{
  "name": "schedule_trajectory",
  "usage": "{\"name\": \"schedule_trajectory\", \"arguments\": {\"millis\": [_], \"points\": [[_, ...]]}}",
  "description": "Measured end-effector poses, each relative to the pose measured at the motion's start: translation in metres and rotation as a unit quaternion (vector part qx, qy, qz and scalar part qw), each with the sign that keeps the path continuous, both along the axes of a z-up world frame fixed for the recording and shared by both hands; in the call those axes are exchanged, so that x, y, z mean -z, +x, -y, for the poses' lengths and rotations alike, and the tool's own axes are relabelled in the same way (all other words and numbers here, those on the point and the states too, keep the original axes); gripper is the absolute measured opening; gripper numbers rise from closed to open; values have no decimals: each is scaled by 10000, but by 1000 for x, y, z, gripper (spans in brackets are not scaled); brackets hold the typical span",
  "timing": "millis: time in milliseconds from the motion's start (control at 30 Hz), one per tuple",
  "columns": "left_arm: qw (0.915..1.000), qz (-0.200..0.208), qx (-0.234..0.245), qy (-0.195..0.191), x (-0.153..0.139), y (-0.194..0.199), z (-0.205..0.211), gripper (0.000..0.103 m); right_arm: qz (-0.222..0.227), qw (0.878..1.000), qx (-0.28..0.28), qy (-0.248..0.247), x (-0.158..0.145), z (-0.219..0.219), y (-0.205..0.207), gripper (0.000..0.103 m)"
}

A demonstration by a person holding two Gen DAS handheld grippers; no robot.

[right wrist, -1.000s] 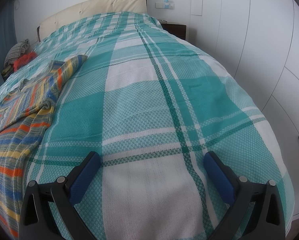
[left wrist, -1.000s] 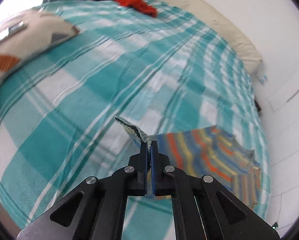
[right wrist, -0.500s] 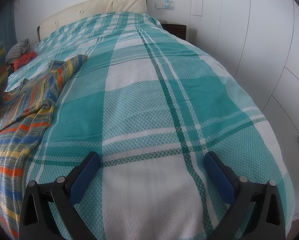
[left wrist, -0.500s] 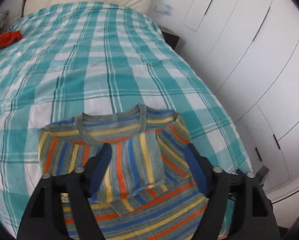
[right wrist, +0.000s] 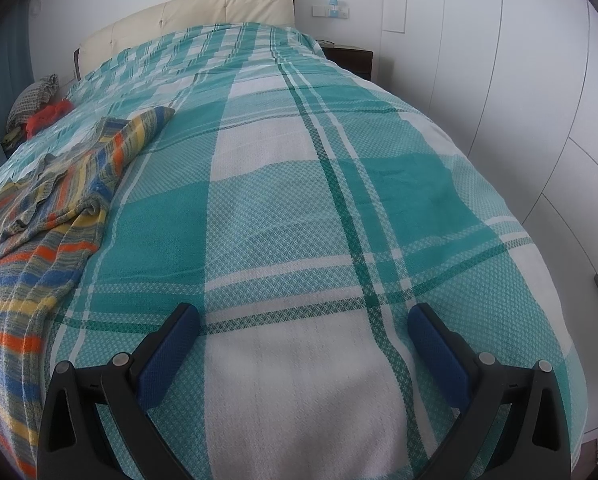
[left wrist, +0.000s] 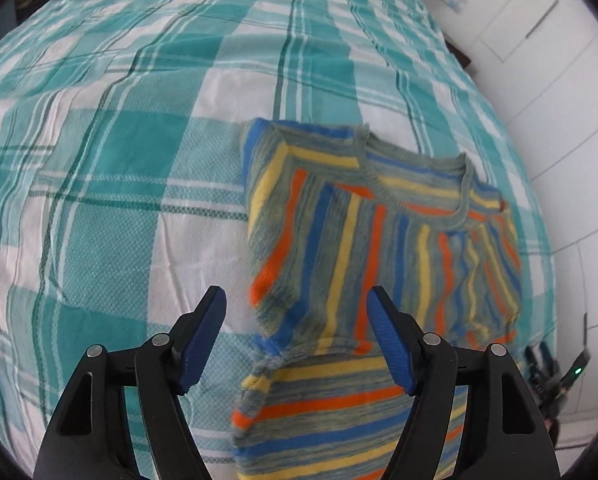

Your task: Fold small clothes

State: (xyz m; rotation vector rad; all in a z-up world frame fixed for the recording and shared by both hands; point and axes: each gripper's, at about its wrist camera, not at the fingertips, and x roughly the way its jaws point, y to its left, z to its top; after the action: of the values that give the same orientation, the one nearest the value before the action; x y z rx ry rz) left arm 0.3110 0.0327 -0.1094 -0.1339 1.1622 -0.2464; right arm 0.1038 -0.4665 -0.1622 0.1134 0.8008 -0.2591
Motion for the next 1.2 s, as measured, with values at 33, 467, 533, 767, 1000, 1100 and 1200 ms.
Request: {"name": "schedule_trajectory", "arguments": {"millis": [33,467,533,767,1000,1100,1200], "points": [[9999,32,42,162,5,0,5,74,-6,10000,3,-16,0,0,0,103],[9982,518,-207,-230,9,-35,-41,56,-8,10000,4,-28,0,-1,0,103],[9945,997,157,-276,-7,-57,-40,85,-7,10000,4,-27,0,-1,0,103],[9851,1040,981,960,20,-63,6,70,-10,10000,6,-34,0,-1,0,103],[9856,1298,-514,958,47,-69,-26,7,-7,10000,5,-28,0,-1,0,103],[9856,1282,-449,1003,48,-70,-25,9,-9,10000,5,-29,0,-1,0,103],[9887,1157,-396,873,44,-75,-30,36,-7,10000,7,-29,0,-1,0,103]]}}
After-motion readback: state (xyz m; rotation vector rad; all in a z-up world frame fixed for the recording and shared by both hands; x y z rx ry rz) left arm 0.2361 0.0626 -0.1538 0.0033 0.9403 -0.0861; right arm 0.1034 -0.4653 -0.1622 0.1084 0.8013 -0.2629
